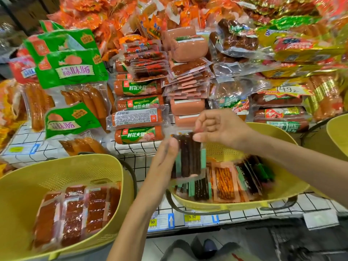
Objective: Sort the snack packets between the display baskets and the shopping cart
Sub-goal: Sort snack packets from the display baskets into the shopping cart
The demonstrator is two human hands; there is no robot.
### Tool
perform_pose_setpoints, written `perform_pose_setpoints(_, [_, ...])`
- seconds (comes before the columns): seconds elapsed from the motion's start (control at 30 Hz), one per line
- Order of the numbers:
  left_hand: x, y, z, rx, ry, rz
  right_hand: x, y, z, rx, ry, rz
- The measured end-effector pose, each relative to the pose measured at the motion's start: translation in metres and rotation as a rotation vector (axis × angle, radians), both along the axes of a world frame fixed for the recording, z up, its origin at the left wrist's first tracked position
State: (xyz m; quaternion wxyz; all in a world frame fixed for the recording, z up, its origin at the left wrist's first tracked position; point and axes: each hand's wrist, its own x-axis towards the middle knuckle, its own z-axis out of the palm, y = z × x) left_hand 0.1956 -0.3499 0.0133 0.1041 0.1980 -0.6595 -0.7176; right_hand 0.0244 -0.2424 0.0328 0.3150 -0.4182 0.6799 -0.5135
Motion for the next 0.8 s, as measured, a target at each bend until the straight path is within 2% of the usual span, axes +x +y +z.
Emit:
perform_pose_setpoints(0.1, [0.001,0.002,0.000,-0.010,0.003,0.049,0.010,-0.012,-0.014,-0.048,0.124,-0.189])
perform_pose_setpoints(0.17, [0.005,-0.005,-0.003,0.006,0.033,0.152,0.006,-0.007,-0.034,0.124,0.264,-0.194])
perform_pose_setpoints(0.3, [0.013,-0.018,-0.005,-0.029,0.065,0.249,0.007,0.011,-0.089,0.837,0.607,0.357])
perform_pose_setpoints(0.37, [0.014,-0.018,-0.005,-0.026,0.062,0.257,0.014,0.012,-0.106,0.932,0.861,0.445])
perform_pose_setpoints(0.43, [0.014,-0.016,-0.007,-0.009,0.050,0.259,0.016,0.009,-0.114,0.884,0.976,0.381])
perform_pose_setpoints(0.5, [0.015,-0.014,-0.008,0.002,0.049,0.258,0.012,0.007,-0.112,0.805,0.908,0.285])
perform_pose_setpoints(0.57, [0.015,-0.014,-0.009,-0.012,0.046,0.277,0.002,0.010,-0.102,0.682,0.589,0.164])
perform_pose_setpoints(0.63, [0.014,-0.017,-0.008,-0.046,0.034,0.316,-0.008,0.013,-0.085,0.515,0.246,0.146])
perform_pose_setpoints(0.73, [0.010,-0.019,-0.008,-0.150,0.031,0.329,-0.020,0.018,-0.047,0.258,0.129,0.182])
perform_pose_setpoints(0.8, [0.007,-0.018,-0.007,-0.189,0.030,0.268,-0.019,0.015,-0.024,0.156,0.014,0.168])
